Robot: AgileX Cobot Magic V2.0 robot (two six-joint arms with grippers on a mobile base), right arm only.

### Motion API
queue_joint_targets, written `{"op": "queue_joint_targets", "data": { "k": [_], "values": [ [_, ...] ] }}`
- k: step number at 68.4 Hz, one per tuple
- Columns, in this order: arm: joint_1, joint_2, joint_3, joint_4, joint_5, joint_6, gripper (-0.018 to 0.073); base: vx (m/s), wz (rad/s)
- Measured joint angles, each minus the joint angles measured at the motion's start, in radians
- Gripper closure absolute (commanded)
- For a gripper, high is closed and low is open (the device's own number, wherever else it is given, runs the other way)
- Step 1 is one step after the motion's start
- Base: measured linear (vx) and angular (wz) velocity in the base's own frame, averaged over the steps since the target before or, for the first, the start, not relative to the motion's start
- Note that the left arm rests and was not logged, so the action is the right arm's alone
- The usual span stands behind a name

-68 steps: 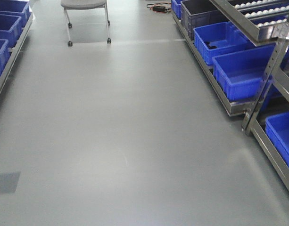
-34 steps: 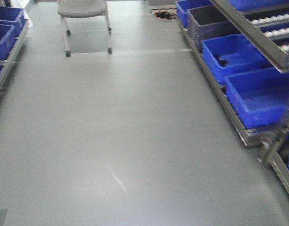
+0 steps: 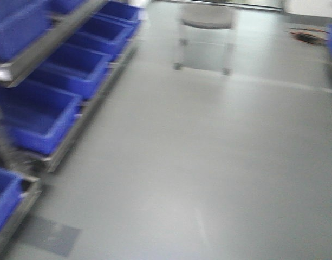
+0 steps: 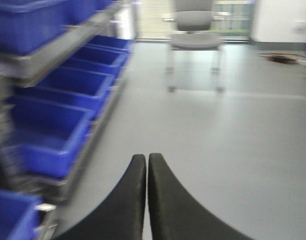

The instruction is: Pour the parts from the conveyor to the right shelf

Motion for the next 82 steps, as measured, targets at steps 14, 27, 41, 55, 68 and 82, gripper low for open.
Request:
{"op": "queue_joint_targets", "data": {
  "k": [14,27,41,55,68,82],
  "values": [
    [0.0,0.0,0.0,0.0,0.0,0.0,0.0565,0.26,0.99],
    [0.0,0.0,0.0,0.0,0.0,0.0,0.0565,0.23,0.91],
    [0.0,0.0,0.0,0.0,0.0,0.0,0.0565,0.22,0.84],
    [0.0,0.0,0.0,0.0,0.0,0.0,0.0565,0.19,0.78],
    [0.0,0.0,0.0,0.0,0.0,0.0,0.0565,0.18,0.76],
    [0.0,0.0,0.0,0.0,0.0,0.0,0.0565,0.19,0.81]
  ]
}}
